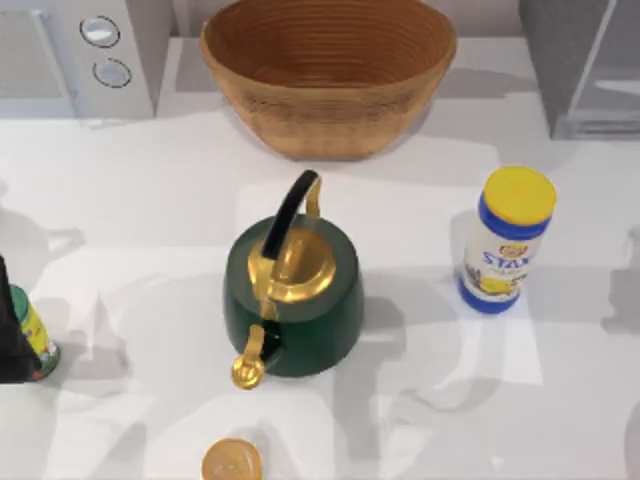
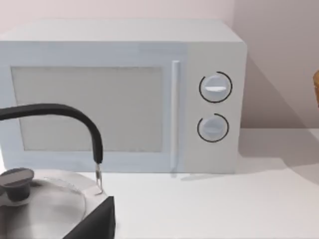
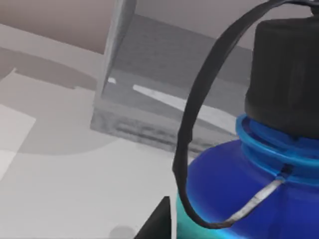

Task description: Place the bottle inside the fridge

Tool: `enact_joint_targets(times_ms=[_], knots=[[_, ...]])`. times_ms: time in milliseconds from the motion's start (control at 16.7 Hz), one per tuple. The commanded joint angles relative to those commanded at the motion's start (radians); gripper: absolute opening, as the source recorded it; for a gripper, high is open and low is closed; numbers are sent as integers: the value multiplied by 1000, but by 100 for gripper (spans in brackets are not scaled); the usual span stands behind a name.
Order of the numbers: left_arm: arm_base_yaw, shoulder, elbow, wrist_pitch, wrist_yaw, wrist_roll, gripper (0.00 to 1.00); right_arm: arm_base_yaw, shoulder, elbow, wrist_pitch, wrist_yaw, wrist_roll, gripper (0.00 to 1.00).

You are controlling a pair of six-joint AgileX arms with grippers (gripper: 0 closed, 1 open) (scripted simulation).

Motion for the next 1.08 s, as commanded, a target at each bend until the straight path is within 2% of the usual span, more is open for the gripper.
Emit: enact_joint_targets(times_ms=[240, 420, 600, 1080], knots=[[0, 0, 0, 0, 0, 0, 100, 121, -330, -221, 94, 106, 216, 1], [0, 0, 0, 0, 0, 0, 100, 176, -480, -358, 130, 168, 310, 1], [0, 0, 0, 0, 0, 0, 100, 196, -534, -408, 141, 195, 343, 1], [0, 0, 0, 0, 0, 0, 100, 186, -500, -386, 163, 186, 346, 1]])
